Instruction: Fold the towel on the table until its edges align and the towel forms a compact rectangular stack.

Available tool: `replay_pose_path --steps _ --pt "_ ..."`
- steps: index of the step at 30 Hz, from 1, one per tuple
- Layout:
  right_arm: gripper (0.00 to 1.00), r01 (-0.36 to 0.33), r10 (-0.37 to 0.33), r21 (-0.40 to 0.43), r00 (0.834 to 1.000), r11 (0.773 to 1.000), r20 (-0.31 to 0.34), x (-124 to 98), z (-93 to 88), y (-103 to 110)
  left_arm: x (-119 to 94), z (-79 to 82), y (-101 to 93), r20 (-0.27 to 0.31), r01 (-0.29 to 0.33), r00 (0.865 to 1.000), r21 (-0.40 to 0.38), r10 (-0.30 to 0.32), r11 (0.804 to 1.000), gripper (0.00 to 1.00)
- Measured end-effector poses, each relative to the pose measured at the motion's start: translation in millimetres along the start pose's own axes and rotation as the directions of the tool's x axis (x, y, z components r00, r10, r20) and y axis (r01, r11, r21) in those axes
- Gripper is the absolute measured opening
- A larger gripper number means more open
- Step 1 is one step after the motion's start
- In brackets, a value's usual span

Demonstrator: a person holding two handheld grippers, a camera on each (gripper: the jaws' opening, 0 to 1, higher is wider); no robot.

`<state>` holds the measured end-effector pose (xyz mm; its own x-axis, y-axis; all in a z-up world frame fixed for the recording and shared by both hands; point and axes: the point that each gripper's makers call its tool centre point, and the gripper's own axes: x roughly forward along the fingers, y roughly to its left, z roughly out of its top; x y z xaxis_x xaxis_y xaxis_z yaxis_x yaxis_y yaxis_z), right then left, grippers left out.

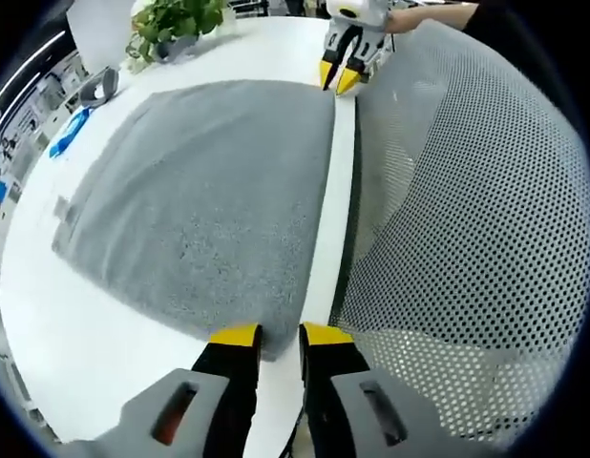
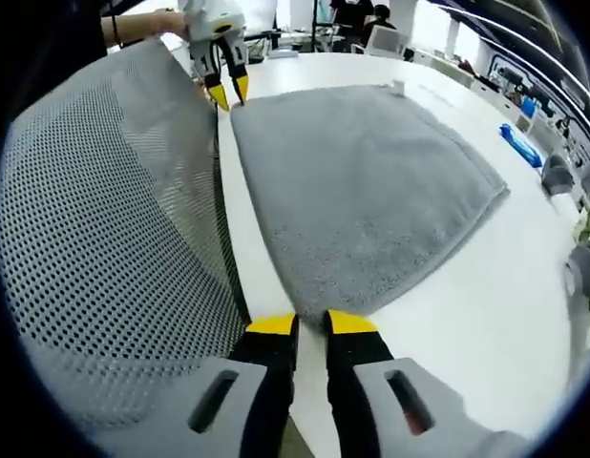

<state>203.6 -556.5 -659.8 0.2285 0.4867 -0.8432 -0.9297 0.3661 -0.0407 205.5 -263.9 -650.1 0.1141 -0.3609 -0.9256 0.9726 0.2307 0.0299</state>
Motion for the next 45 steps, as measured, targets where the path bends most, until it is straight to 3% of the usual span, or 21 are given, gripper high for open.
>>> replay_pose_path --steps 5,8,13,16,21,24,27,30,35,37,41,44,45 --pt "0.05 0.007 -0.007 -0.016 1.0 1.0 0.002 1.1 0.7 -1.7 3.9 -7.8 -0.9 -0.005 -0.001 1.0 -0.014 0.001 1.0 0.18" --pt "0.05 0.006 -0.006 0.022 1.0 1.0 0.009 0.7 1.2 -2.3 5.9 -9.2 -2.5 -0.006 0.011 1.0 -0.021 -0.011 1.0 0.19" --pt "0.02 0.041 -0.045 0.112 0.998 0.993 0.031 1.7 2.4 -6.7 6.2 -8.6 5.4 -0.007 -0.007 1.0 -0.041 0.007 0.999 0.11" --pt "0.0 0.057 -0.061 0.124 0.998 0.991 0.03 1.3 2.1 -7.2 6.9 -8.2 7.7 -0.02 -0.013 1.0 -0.035 0.012 0.999 0.07" --pt "0.0 0.061 -0.076 0.213 0.995 0.975 0.062 -3.0 4.9 -8.4 0.4 -7.2 8.4 -0.015 -0.025 1.0 -0.098 0.023 0.995 0.03" --pt "0.0 0.067 -0.101 0.269 0.988 0.961 0.113 -13.7 12.9 -11.7 -7.0 -4.6 8.7 0.01 -0.041 0.999 -0.137 0.042 0.99 0.02" --pt "0.0 0.088 -0.161 0.356 0.97 0.93 0.183 -28.6 23.9 -19.4 -16.8 0.0 13.5 0.029 -0.066 0.997 -0.184 0.073 0.981 0.02" --pt "0.0 0.102 -0.201 0.399 0.956 0.911 0.214 -37.4 31.0 -22.4 -25.9 6.2 17.3 0.056 -0.097 0.992 -0.215 0.111 0.972 0.02" --pt "0.0 0.132 -0.248 0.42 0.94 0.898 0.234 -51.6 44.3 -27.0 -47.0 19.8 25.7 0.129 -0.18 0.967 -0.274 0.221 0.945 0.02" --pt "0.0 0.149 -0.282 0.438 0.925 0.887 0.255 -59.1 53.3 -32.7 -59.4 24.2 29.8 0.145 -0.217 0.953 -0.291 0.267 0.932 0.02" --pt "0.0 0.181 -0.329 0.446 0.903 0.876 0.278 -71.5 66.2 -42.6 -85.3 37.8 38.6 0.214 -0.278 0.906 -0.351 0.366 0.894 0.02" --pt "0.0 0.214 -0.376 0.455 0.876 0.864 0.301 -86.7 75.0 -52.2 -98.5 43.3 41.0 0.237 -0.299 0.886 -0.366 0.399 0.881 0.02" --pt "0.0 0.218 -0.388 0.464 0.868 0.859 0.31 -91.2 77.8 -54.4 -105.3 46.2 44.4 0.246 -0.322 0.871 -0.367 0.425 0.873 0.02"
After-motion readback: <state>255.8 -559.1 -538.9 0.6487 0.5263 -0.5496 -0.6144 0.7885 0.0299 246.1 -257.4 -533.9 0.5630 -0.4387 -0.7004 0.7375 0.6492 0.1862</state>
